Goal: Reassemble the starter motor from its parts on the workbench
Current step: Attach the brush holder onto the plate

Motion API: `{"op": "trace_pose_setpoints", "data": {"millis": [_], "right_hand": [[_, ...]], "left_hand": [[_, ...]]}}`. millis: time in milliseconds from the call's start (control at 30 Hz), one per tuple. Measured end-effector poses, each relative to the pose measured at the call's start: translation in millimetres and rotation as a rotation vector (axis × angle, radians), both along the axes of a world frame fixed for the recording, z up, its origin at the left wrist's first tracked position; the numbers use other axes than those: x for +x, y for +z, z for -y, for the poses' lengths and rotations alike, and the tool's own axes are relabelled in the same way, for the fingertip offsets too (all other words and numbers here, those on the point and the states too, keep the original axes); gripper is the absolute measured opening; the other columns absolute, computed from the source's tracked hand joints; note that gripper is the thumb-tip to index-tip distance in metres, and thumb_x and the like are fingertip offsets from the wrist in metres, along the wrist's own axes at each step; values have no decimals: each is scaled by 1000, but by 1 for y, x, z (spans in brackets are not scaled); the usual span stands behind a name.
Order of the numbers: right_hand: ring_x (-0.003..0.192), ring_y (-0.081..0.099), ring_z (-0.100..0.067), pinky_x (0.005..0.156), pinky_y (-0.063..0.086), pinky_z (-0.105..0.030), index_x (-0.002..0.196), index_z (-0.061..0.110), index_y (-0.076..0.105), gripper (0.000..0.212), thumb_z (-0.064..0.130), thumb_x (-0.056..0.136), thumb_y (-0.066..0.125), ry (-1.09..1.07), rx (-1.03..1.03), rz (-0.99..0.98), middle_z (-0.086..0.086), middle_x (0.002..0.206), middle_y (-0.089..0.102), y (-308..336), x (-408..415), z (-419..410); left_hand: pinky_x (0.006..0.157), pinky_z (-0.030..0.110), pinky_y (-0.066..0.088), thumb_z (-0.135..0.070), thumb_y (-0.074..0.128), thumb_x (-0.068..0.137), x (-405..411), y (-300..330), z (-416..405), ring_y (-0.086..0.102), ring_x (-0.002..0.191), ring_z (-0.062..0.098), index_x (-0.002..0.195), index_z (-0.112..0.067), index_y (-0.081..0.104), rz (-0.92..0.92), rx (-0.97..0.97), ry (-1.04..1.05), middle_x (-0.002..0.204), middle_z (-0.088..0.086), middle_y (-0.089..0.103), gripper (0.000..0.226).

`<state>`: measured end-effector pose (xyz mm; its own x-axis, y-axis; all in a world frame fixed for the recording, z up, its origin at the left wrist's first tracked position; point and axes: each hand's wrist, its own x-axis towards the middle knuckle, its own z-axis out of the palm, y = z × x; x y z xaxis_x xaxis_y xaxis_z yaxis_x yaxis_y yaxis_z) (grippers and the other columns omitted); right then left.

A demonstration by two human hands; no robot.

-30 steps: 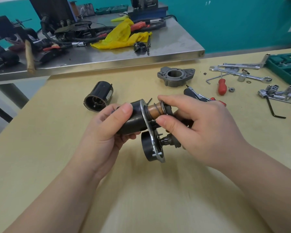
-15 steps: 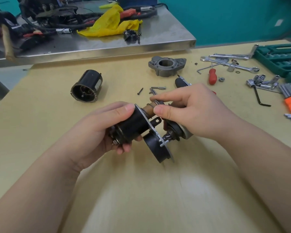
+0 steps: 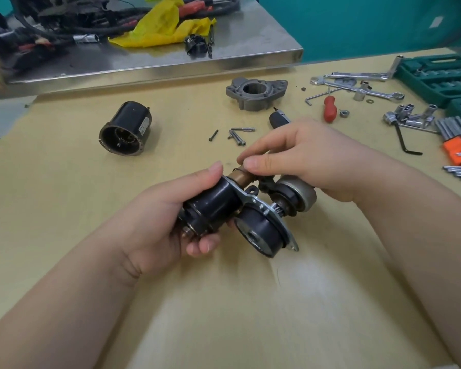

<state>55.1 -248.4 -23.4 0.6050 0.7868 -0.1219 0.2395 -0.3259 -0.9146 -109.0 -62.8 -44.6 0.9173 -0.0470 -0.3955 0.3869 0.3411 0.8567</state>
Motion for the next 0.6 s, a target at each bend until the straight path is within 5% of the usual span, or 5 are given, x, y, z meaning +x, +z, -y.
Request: {"op": "trace_pose_setpoints", "data": {"millis": [100, 233, 400, 467, 600], "right_hand": [[63, 71, -17, 61, 57, -35, 103, 29, 85, 15, 38, 92, 81, -110, 60, -103, -2, 83, 79, 4, 5, 2], [66, 62, -19, 59, 47, -32, 106, 14, 80, 34, 44, 98, 67, -217, 296, -316, 0, 79, 73, 6, 6, 3], [89, 66, -24, 81, 56, -37, 115, 13, 62, 27, 36, 101, 58, -45, 628, -543, -8, 99, 68, 4, -17, -6], [101, 66, -31, 87, 57, -48, 120, 16, 56, 31, 37, 98, 61, 15, 588, -523, -13, 113, 68, -3, -29, -12], [93, 73, -43, 73, 61, -51, 111, 13, 54, 31, 29, 91, 71, -7, 545, -577, -27, 119, 70, -11, -37, -18]], "left_hand": [[39, 21, 34, -53, 73, 87, 3, 0, 3, 51, 40, 22, 96, -10, 74, 22, -105, 28, 81, 19, 66, 43], [37, 20, 35, -54, 67, 92, 3, 3, 3, 52, 40, 16, 101, -12, 75, 92, -308, 84, 84, 16, 66, 43], [38, 16, 33, -58, 51, 102, 4, 4, 0, 49, 41, 11, 105, -11, 75, 206, -483, 182, 85, 11, 60, 53], [40, 17, 30, -57, 53, 101, 4, 3, 0, 48, 41, 12, 107, -10, 71, 221, -465, 235, 84, 12, 60, 51], [44, 24, 23, -56, 61, 95, 5, 0, 2, 47, 42, 18, 114, -11, 63, 209, -259, 303, 84, 15, 59, 49]]}}
